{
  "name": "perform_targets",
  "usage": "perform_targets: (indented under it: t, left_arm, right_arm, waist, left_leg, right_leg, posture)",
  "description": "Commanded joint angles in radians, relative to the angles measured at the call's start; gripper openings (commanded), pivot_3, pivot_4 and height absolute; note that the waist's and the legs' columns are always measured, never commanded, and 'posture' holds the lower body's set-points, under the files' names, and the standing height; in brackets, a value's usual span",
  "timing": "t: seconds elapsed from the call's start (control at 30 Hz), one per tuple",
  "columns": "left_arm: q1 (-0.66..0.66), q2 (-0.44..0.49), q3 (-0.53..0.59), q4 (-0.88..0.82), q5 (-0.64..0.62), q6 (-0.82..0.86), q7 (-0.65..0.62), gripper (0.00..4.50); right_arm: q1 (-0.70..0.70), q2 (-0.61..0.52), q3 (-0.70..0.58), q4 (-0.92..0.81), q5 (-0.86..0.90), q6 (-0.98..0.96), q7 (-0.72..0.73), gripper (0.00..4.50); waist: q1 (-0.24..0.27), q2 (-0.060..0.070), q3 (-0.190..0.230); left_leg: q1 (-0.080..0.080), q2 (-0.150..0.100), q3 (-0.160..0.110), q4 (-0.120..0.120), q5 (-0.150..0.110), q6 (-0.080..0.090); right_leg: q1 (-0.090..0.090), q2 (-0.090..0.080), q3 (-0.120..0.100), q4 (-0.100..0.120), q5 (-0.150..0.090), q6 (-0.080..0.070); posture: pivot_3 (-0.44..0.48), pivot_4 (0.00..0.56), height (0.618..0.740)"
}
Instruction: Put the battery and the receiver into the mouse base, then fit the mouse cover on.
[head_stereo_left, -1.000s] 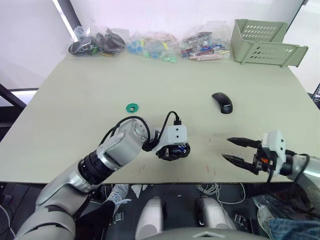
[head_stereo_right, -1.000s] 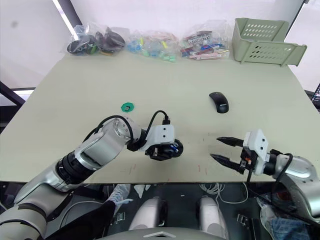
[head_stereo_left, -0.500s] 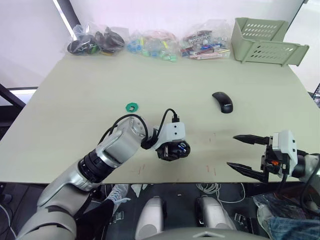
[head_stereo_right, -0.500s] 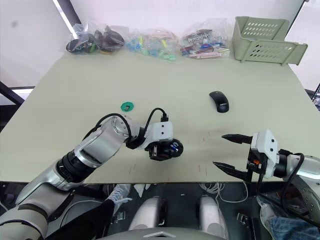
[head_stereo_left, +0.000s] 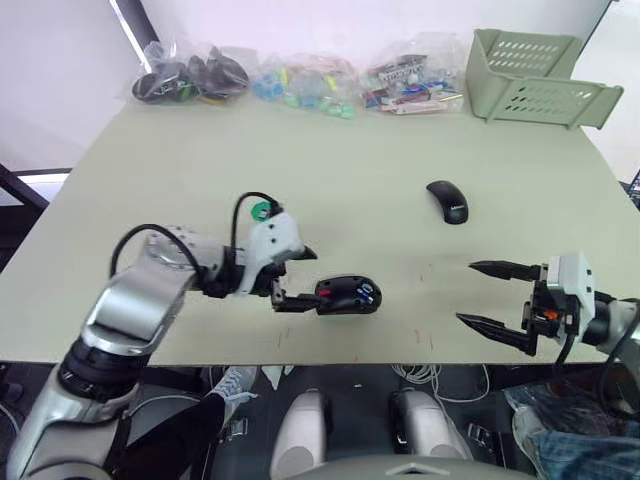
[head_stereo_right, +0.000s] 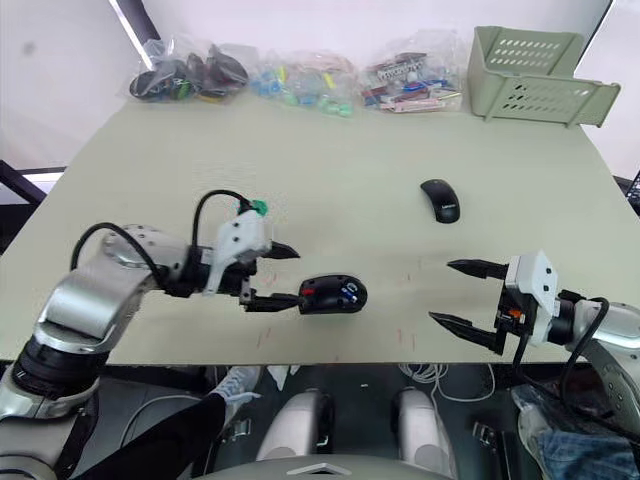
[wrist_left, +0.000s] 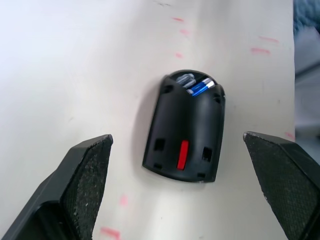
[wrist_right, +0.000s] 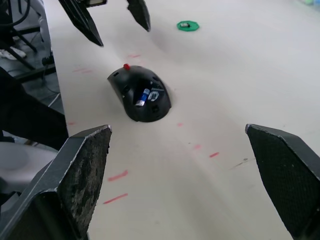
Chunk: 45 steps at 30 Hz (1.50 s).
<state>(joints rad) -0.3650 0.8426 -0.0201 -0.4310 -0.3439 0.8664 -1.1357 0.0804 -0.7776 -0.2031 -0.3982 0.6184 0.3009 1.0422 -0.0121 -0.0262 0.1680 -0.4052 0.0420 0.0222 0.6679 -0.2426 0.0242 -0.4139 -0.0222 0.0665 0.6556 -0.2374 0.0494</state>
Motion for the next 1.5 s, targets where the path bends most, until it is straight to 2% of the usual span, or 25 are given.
perform_targets:
  t: [0.03,0.13,0.27,0.37,0.5,0.7,0.93,1.17,1.5]
  left_arm:
    - [0.126,-0.019,0.209,0.005,-0.035,-0.032,0.092,4.46]
    - [0.231,-0.079,0.354,0.007,-0.053,-0.036,0.193,4.46]
    - [0.324,-0.165,0.430,-0.005,-0.022,-0.090,0.336,4.46]
    - [0.349,-0.210,0.447,-0.016,-0.022,-0.107,0.409,4.46]
    - [0.340,-0.321,0.464,-0.035,-0.002,-0.133,0.579,4.46]
    - [0.272,-0.342,0.424,0.055,0.068,-0.190,0.710,4.46]
    - [0.195,-0.359,0.395,0.117,0.050,-0.213,0.745,4.46]
    - [0.205,-0.336,0.407,0.170,0.065,-0.277,0.744,4.46]
    - [0.232,-0.334,0.394,0.159,0.037,-0.274,0.735,4.46]
  right_arm:
    - [-0.028,0.023,-0.041,0.023,0.036,0.000,-0.015,4.50]
    - [-0.069,0.043,-0.054,0.087,0.037,-0.002,-0.027,4.50]
    - [-0.133,0.064,-0.040,0.166,0.002,-0.038,-0.031,4.50]
    - [-0.159,0.077,-0.033,0.197,-0.016,-0.057,-0.031,4.50]
    - [-0.196,0.090,-0.011,0.224,-0.039,-0.080,-0.017,4.50]
    - [-0.239,0.107,0.033,0.197,-0.063,-0.117,0.015,4.50]
    - [-0.209,0.129,0.034,0.120,-0.060,-0.124,-0.008,4.50]
    - [-0.191,0.136,0.065,0.059,-0.032,-0.078,-0.005,4.50]
    - [-0.196,0.130,0.074,0.032,-0.028,-0.063,-0.006,4.50]
  waist:
    - [-0.006,-0.001,0.001]
    - [-0.004,-0.002,0.003]
    - [0.000,-0.001,0.004]
    - [0.003,-0.002,0.004]
    - [-0.001,-0.002,0.004]
    - [-0.001,-0.002,0.004]
    - [-0.001,-0.002,0.004]
    - [-0.002,-0.002,0.004]
    - [0.000,-0.002,0.004]
  left_leg:
    - [0.000,0.000,0.000,0.000,0.000,0.000]
    - [0.000,0.000,0.000,-0.001,0.000,0.000]
    - [0.001,-0.001,0.000,0.000,0.000,0.000]
    - [0.001,-0.001,0.000,0.001,0.000,0.000]
    - [0.001,-0.003,0.001,0.001,0.000,0.000]
    - [0.001,-0.004,0.002,0.001,0.000,0.000]
    - [-0.001,-0.003,0.002,0.001,0.000,0.000]
    - [-0.001,-0.003,0.002,0.001,0.000,0.000]
    - [-0.001,-0.003,0.001,0.001,0.000,0.000]
  right_leg:
    - [0.000,-0.001,0.000,0.000,0.000,0.000]
    - [-0.001,0.000,0.000,0.001,0.000,0.000]
    - [0.000,-0.003,0.000,0.001,0.000,0.000]
    - [0.001,-0.006,0.000,0.001,0.000,0.000]
    - [0.001,-0.008,0.000,0.001,0.002,-0.001]
    - [0.001,-0.005,-0.001,0.002,0.003,-0.003]
    - [0.001,-0.004,-0.002,0.002,0.004,-0.002]
    - [0.000,-0.004,-0.002,0.001,0.004,-0.002]
    - [0.000,-0.005,-0.003,0.001,0.003,-0.003]
  posture:
    - [0.000,0.150,0.740]
    - [0.000,0.150,0.740]
    - [0.000,0.150,0.740]
    - [0.000,0.150,0.740]
    - [0.000,0.150,0.740]
    - [0.000,0.150,0.740]
    - [0.000,0.150,0.740]
    - [0.000,0.150,0.740]
    - [0.000,0.150,0.740]
